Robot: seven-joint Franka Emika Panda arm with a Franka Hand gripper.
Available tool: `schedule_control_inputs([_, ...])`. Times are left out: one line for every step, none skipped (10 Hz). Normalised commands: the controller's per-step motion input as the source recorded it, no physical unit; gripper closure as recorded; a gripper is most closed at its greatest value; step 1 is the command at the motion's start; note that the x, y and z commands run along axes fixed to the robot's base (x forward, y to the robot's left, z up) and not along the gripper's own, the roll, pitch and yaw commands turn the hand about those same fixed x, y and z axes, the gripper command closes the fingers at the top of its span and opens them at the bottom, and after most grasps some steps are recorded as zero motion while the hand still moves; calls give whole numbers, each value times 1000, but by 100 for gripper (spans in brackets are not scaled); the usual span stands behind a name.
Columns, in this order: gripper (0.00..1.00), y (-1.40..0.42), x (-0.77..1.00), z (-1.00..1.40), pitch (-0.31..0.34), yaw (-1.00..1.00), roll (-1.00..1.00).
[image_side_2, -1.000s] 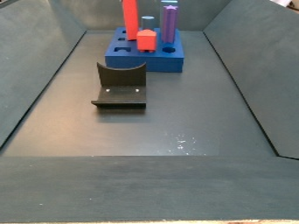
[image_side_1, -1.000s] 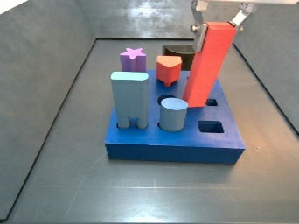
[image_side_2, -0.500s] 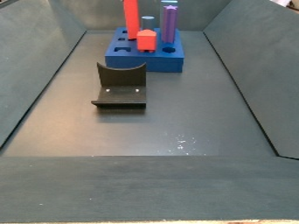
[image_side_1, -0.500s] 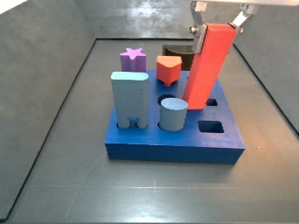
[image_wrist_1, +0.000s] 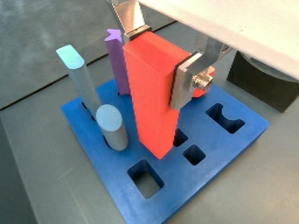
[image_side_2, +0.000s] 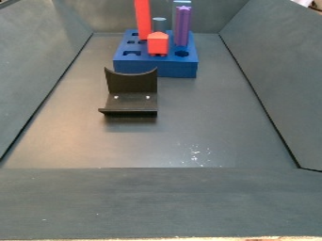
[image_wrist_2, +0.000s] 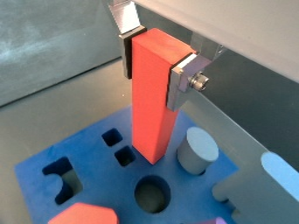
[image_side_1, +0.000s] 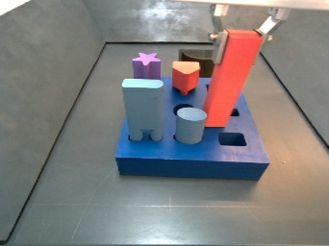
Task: Pick up the rectangle object. Move up. Place the rectangle object on the fixture. Regrasp the rectangle object. Move to above the board. Insert the rectangle object.
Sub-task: Insert the rectangle object.
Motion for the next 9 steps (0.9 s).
schedule_control_inputs([100, 0, 577, -26, 41, -231, 0])
schedule_control_inputs([100, 0, 617, -3, 49, -229, 0])
schedule_control_inputs([100, 0, 563, 0, 31, -166, 0])
schedule_control_inputs([100, 0, 277, -43, 0, 0, 1])
schedule_control_inputs([100, -60, 251, -83, 0, -51, 0])
schedule_control_inputs([100, -240, 0, -337, -34, 0, 13])
schedule_control_inputs([100, -380, -71, -566, 0, 0, 56])
schedule_control_inputs([100, -309, 0, -369, 0, 0, 60])
schedule_control_inputs([100, -274, 0, -317, 0, 0, 4])
